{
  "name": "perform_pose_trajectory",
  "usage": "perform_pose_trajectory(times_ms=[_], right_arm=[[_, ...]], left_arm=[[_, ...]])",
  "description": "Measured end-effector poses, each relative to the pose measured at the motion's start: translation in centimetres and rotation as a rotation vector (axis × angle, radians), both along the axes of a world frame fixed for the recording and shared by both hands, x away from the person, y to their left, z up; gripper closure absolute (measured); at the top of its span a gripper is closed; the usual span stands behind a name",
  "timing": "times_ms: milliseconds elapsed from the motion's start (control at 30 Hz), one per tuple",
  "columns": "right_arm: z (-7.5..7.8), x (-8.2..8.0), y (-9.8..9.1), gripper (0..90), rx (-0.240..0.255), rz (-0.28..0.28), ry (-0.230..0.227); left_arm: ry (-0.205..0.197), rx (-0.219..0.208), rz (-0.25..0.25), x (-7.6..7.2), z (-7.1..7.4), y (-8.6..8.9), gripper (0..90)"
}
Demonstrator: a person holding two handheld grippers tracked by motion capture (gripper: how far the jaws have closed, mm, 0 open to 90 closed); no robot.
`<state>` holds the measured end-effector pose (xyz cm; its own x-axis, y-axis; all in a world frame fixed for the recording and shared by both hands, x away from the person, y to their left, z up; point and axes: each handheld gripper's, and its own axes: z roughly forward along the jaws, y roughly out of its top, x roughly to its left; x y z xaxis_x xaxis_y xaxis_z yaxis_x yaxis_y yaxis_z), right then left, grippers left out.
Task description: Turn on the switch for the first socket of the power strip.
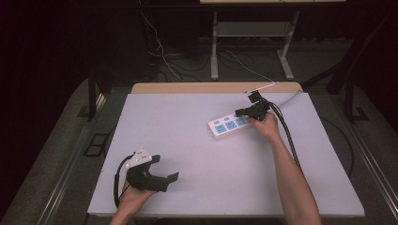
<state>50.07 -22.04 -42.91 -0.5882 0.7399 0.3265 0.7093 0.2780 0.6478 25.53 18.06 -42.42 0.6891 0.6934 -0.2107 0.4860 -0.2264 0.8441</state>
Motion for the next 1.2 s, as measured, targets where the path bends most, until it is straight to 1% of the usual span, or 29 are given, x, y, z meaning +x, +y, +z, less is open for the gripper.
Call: perform_pose_trajectory(times_ms=[33, 67, 100, 167, 300, 333, 433, 567, 700, 767, 800, 833, 867, 900, 933, 1033, 1200], right_arm=[[0.0, 0.1, 0.0, 90.0, 0.004, -0.003, 0.011], [0.0, 0.1, 0.0, 90.0, 0.004, -0.003, 0.011], [0.1, 0.1, 0.1, 90.0, -0.008, -0.003, 0.012], [0.1, 0.1, 0.2, 90.0, -0.015, 0.001, 0.013], [0.1, 0.0, 0.3, 90.0, -0.015, 0.006, 0.007], [0.1, 0.0, 0.3, 90.0, -0.023, 0.009, 0.003], [0.2, 0.1, 0.4, 90.0, -0.025, 0.015, 0.001], [0.3, 0.2, 0.5, 90.0, -0.043, 0.028, 0.001], [0.3, 0.2, 0.4, 90.0, -0.039, 0.025, 0.008], [0.5, 0.3, 0.5, 90.0, -0.040, 0.021, 0.009], [0.6, 0.3, 0.5, 90.0, -0.055, 0.026, 0.015], [0.7, 0.3, 0.6, 90.0, -0.056, 0.031, 0.015], [1.1, 0.2, 0.6, 90.0, -0.034, 0.032, 0.002], [1.1, 0.2, 0.6, 90.0, -0.034, 0.032, 0.002], [1.6, 0.1, 0.7, 90.0, -0.038, 0.037, -0.008], [2.2, 0.1, 0.7, 90.0, -0.044, 0.037, -0.018], [2.8, -0.1, 0.5, 90.0, -0.044, 0.037, -0.023]], left_arm=[[0.000, -0.001, 0.001, 0.0, 0.0, 0.0, 0.0], [0.000, -0.002, 0.000, 0.0, 0.0, 0.0, 0.0], [0.001, -0.003, 0.001, 0.0, 0.0, 0.0, 0.0], [0.001, -0.004, 0.001, 0.0, 0.0, 0.0, 0.0], [0.002, -0.004, 0.001, 0.0, 0.0, 0.0, 0.0], [0.002, -0.004, 0.000, 0.0, 0.0, 0.0, 0.0], [0.004, -0.005, 0.000, 0.1, -0.1, 0.0, 0.0], [0.008, -0.007, 0.000, 0.2, -0.1, 0.1, 0.0], [0.009, -0.008, -0.002, 0.2, -0.1, 0.0, 0.0], [0.007, -0.007, -0.004, 0.2, -0.1, 0.0, 0.0], [0.008, -0.007, -0.004, 0.2, -0.1, 0.0, 0.0], [0.008, -0.008, -0.004, 0.2, -0.1, 0.0, 0.0], [0.008, -0.008, -0.004, 0.2, -0.1, 0.0, 0.0], [0.008, -0.008, -0.004, 0.3, -0.1, 0.0, 0.0], [0.008, -0.008, -0.003, 0.3, -0.1, 0.0, 0.0], [0.008, -0.008, -0.003, 0.3, -0.1, -0.1, 0.0], [0.010, -0.008, -0.008, 0.3, -0.1, -0.2, 0.0]])
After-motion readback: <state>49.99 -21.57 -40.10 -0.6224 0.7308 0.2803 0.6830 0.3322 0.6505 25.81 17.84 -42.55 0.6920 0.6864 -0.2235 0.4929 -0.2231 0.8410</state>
